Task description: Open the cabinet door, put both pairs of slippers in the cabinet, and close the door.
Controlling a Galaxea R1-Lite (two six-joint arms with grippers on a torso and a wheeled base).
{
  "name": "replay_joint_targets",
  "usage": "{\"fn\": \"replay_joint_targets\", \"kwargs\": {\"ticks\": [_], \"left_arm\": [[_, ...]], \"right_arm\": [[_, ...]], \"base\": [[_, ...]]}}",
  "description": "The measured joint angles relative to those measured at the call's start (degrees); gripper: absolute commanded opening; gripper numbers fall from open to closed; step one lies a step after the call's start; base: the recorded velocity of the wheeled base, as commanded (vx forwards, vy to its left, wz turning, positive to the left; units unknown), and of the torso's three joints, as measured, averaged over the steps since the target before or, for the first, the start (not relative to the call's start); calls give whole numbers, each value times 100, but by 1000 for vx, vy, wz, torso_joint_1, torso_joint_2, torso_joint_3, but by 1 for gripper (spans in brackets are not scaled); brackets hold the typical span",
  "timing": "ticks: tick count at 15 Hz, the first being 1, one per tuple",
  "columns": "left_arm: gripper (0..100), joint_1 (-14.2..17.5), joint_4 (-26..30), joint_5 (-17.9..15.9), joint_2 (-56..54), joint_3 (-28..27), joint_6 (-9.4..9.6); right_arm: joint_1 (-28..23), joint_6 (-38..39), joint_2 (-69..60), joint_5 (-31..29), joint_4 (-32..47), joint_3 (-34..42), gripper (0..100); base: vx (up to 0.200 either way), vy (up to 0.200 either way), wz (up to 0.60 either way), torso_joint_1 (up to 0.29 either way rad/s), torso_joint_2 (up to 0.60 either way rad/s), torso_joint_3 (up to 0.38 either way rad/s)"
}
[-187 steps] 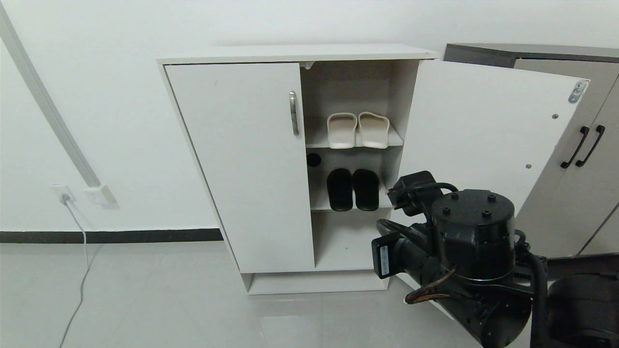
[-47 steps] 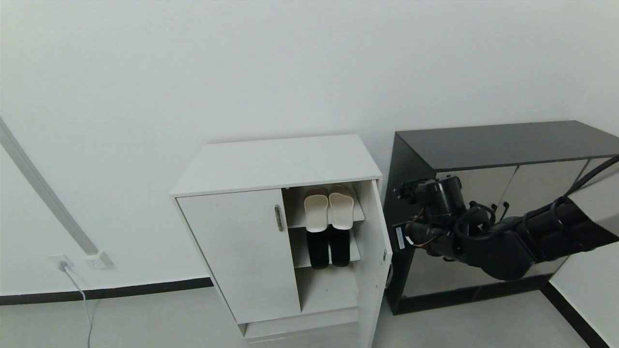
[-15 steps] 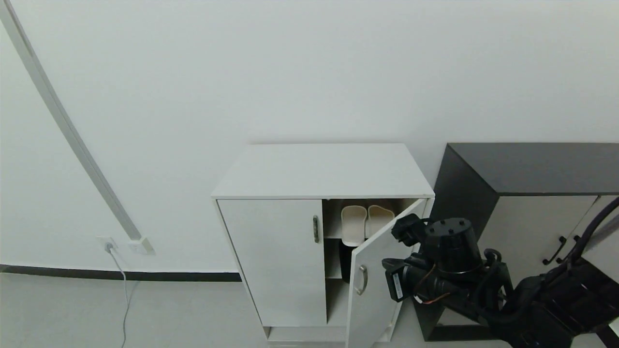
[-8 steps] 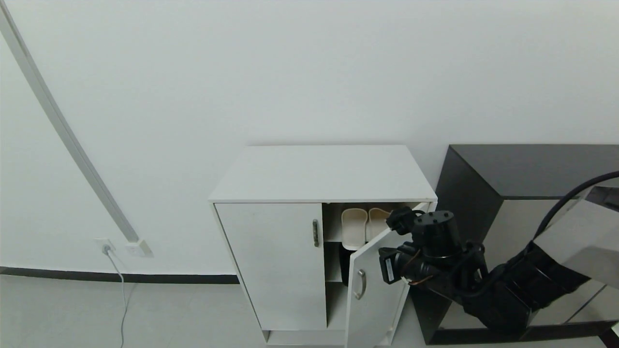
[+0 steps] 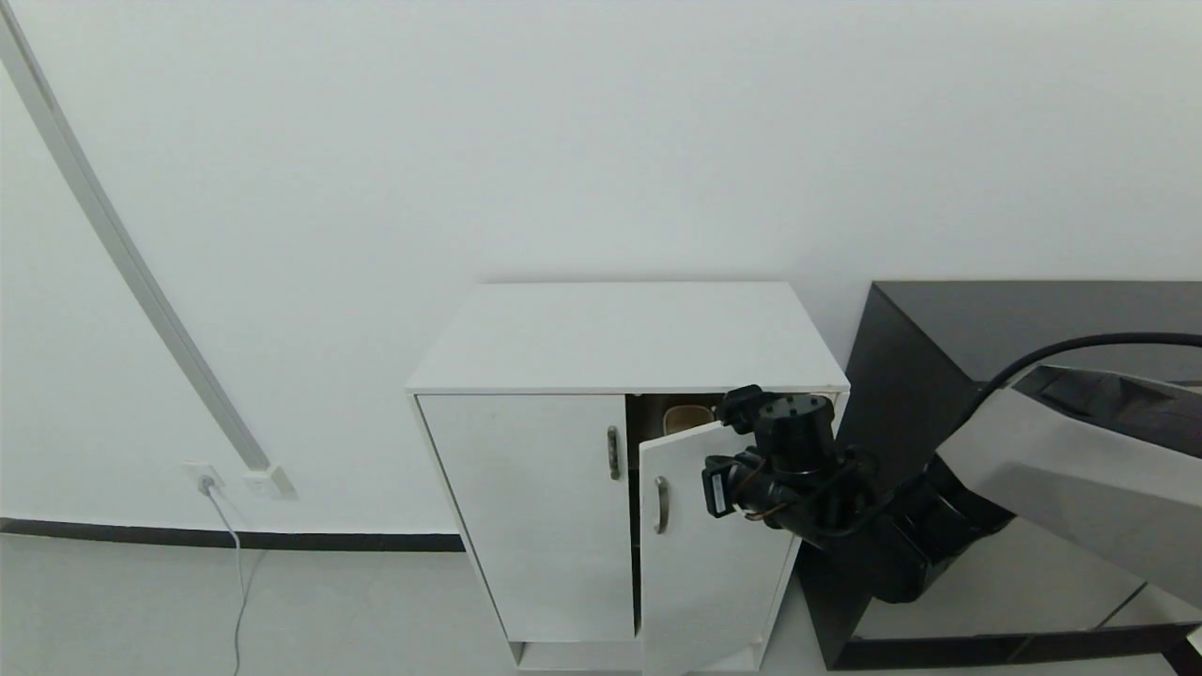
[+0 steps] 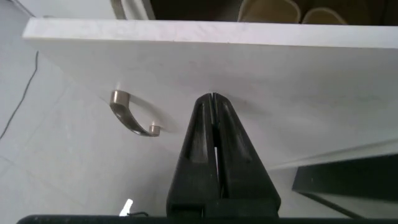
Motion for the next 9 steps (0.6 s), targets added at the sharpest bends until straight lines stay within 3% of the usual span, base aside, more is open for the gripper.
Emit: {"fn": "replay_joint_targets", "kwargs": {"ticks": [9], "left_arm": [[0,-5,0,0,0,0,4]], "right_arm": [[-265,-27,571,-9,255,-1009,0]], "base": [[0,0,0,0,0,0]]}}
